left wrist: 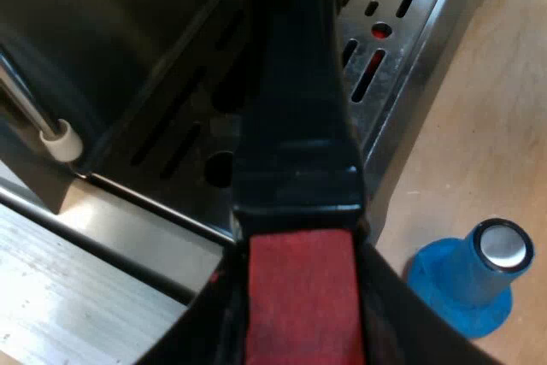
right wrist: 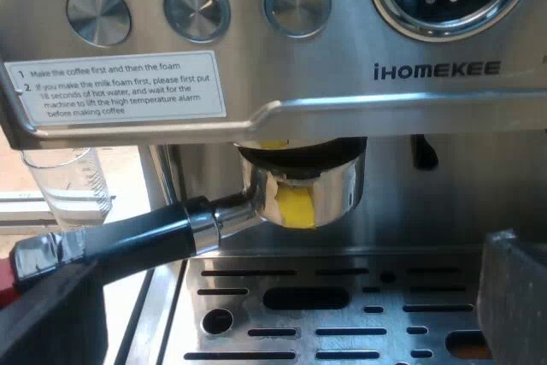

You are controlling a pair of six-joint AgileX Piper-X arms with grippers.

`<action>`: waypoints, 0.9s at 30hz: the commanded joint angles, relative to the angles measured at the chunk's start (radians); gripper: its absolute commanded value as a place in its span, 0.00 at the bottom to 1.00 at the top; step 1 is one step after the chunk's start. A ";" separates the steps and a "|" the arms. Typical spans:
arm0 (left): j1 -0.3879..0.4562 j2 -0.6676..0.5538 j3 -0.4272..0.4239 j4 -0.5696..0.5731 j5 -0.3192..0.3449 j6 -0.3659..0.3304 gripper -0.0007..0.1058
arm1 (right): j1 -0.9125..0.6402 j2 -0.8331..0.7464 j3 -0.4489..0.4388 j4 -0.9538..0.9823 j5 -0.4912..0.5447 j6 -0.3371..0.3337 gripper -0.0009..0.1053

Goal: Put the handle in the coffee machine

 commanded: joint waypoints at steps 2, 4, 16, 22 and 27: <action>-0.002 -0.005 -0.015 -0.020 0.058 0.004 0.01 | 0.002 -0.002 -0.001 -0.007 0.006 -0.013 0.83; -0.002 -0.005 -0.015 -0.025 0.058 0.017 0.01 | 0.002 -0.002 -0.001 -0.007 0.006 -0.013 0.83; 0.005 -0.005 -0.015 -0.079 0.048 0.026 0.01 | 0.002 -0.002 -0.001 -0.007 0.006 -0.013 0.83; 0.005 -0.005 -0.015 -0.085 0.048 0.019 0.01 | 0.002 -0.002 -0.001 -0.007 0.006 -0.013 0.83; 0.005 -0.005 -0.015 -0.084 0.036 0.019 0.01 | 0.002 -0.002 -0.001 -0.007 0.006 -0.013 0.83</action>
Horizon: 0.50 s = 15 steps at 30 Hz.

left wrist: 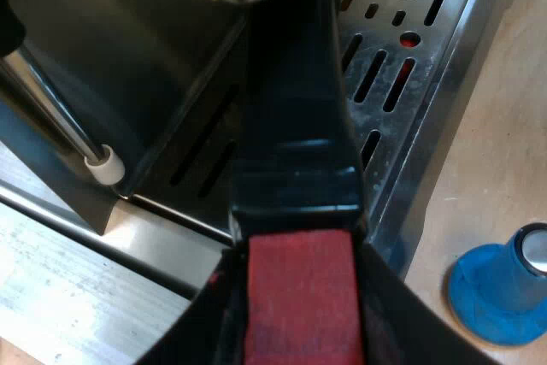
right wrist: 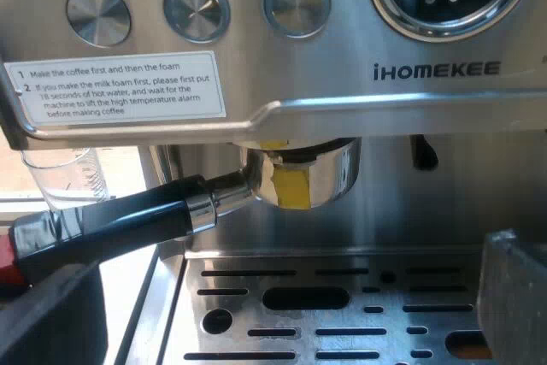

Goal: Put the handle in the coffee machine

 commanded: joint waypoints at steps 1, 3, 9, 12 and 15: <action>0.002 -0.005 -0.015 -0.027 0.038 -0.010 0.01 | 0.002 -0.002 -0.001 -0.007 0.006 -0.013 0.83; 0.002 -0.005 -0.015 -0.030 0.038 -0.010 0.01 | 0.002 -0.002 -0.001 -0.007 0.006 -0.013 0.83; 0.002 -0.005 -0.015 -0.047 0.038 -0.012 0.01 | 0.002 -0.002 -0.001 -0.007 0.006 -0.013 0.83; 0.002 -0.005 -0.019 -0.058 0.038 -0.026 0.01 | 0.002 -0.002 -0.001 -0.007 0.006 -0.013 0.83; 0.002 -0.005 -0.026 -0.056 0.038 -0.026 0.01 | 0.002 -0.002 -0.001 -0.007 0.006 -0.013 0.83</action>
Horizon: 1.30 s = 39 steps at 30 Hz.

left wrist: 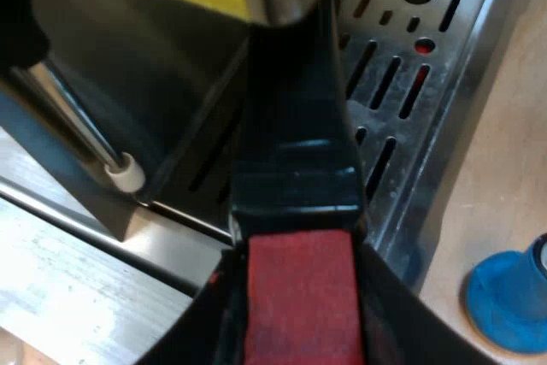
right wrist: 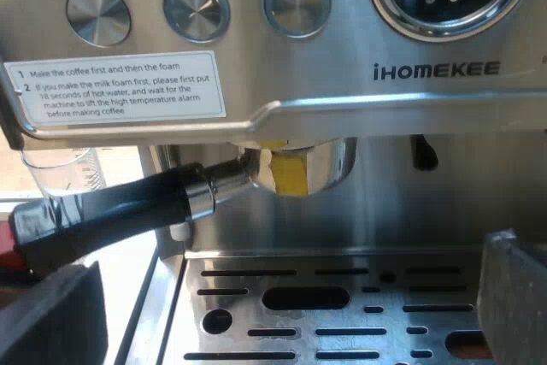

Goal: Put the handle in the coffee machine

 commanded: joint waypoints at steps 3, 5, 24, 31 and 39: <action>0.002 -0.005 -0.049 -0.031 0.049 -0.033 0.01 | 0.002 -0.002 -0.001 -0.007 0.006 -0.013 0.83; 0.002 -0.005 -0.055 -0.031 0.056 -0.041 0.01 | 0.002 -0.002 -0.001 -0.007 0.006 -0.013 0.83; 0.002 -0.005 -0.097 0.134 0.168 -0.062 0.01 | 0.002 -0.002 -0.001 -0.007 0.006 -0.013 0.83; 0.002 -0.005 -0.105 0.134 0.166 -0.062 0.01 | 0.002 -0.002 -0.001 -0.007 0.006 -0.013 0.83; 0.002 -0.005 -0.105 0.134 0.166 -0.062 0.01 | -0.015 0.004 0.012 -0.007 0.005 -0.013 0.83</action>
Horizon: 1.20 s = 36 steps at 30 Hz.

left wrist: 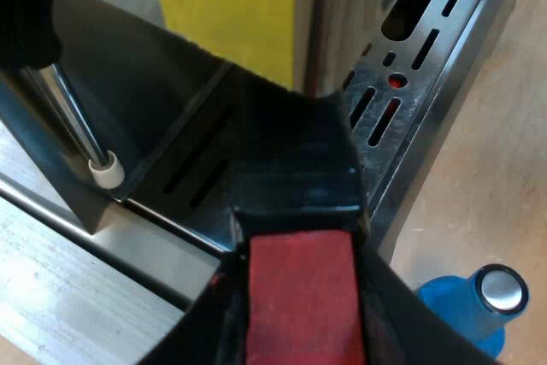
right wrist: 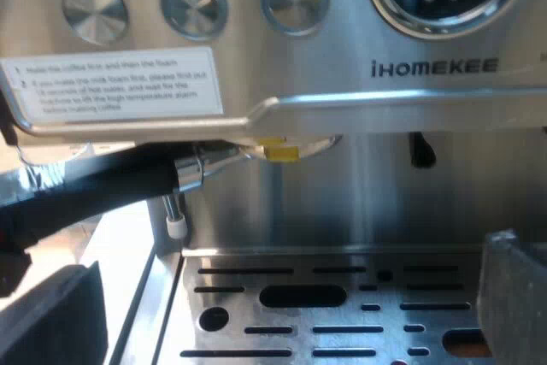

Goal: Put the handle in the coffee machine

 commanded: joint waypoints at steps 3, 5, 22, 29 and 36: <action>-0.005 -0.019 -0.024 -0.012 0.128 0.013 0.01 | -0.054 0.021 0.018 -0.005 -0.060 -0.011 0.66; -0.005 -0.019 -0.024 -0.012 0.128 0.013 0.01 | -0.074 0.032 0.018 -0.005 -0.077 -0.011 0.52; 0.001 -0.019 -0.024 -0.036 0.082 0.024 0.01 | -0.191 0.156 0.018 -0.009 -0.189 -0.011 0.36; 0.001 -0.019 -0.024 -0.021 0.084 0.024 0.01 | -0.242 0.156 0.035 -0.047 -0.088 -0.011 0.36; 0.001 -0.019 -0.024 -0.019 0.094 0.020 0.01 | -0.284 0.156 0.144 -0.272 -0.230 -0.015 0.36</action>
